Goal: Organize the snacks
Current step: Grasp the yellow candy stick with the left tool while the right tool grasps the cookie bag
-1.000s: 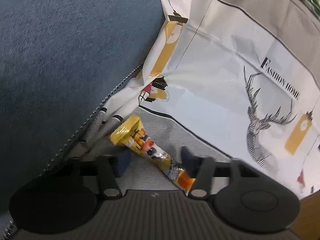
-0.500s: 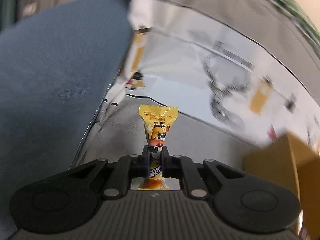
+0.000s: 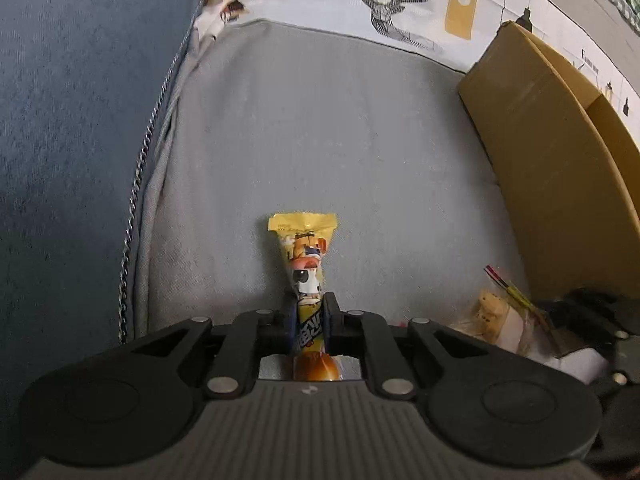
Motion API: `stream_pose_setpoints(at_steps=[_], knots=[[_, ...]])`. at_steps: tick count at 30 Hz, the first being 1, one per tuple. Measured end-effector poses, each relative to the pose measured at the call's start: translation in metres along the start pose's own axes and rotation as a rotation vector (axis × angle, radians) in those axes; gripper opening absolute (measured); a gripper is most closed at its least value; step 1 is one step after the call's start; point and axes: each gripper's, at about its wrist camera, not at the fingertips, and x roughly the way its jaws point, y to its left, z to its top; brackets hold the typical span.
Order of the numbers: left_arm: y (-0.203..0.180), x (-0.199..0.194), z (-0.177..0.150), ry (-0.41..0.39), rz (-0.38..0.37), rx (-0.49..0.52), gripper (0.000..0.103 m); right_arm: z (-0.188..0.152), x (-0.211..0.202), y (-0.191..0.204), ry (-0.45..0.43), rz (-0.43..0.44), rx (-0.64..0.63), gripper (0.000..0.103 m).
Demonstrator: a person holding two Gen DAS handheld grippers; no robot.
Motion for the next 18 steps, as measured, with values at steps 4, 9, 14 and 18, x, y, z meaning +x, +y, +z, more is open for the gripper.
stream_pose_setpoints(at_steps=[4, 9, 14, 18], knots=[[-0.001, 0.003, 0.000, -0.006, -0.009, -0.017, 0.024, -0.004, -0.010, 0.014, -0.046, -0.070, -0.116, 0.084], [0.004, 0.003, 0.000, 0.002, -0.045, -0.052, 0.029, -0.011, -0.011, 0.026, -0.073, -0.120, -0.229, 0.087], [0.000, 0.003, 0.000, 0.004, -0.040, -0.036, 0.032, -0.014, -0.008, 0.033, -0.088, -0.124, -0.279, 0.089], [-0.005, 0.007, 0.000, 0.002, -0.024, -0.014, 0.032, -0.013, -0.002, 0.035, -0.085, -0.125, -0.282, 0.089]])
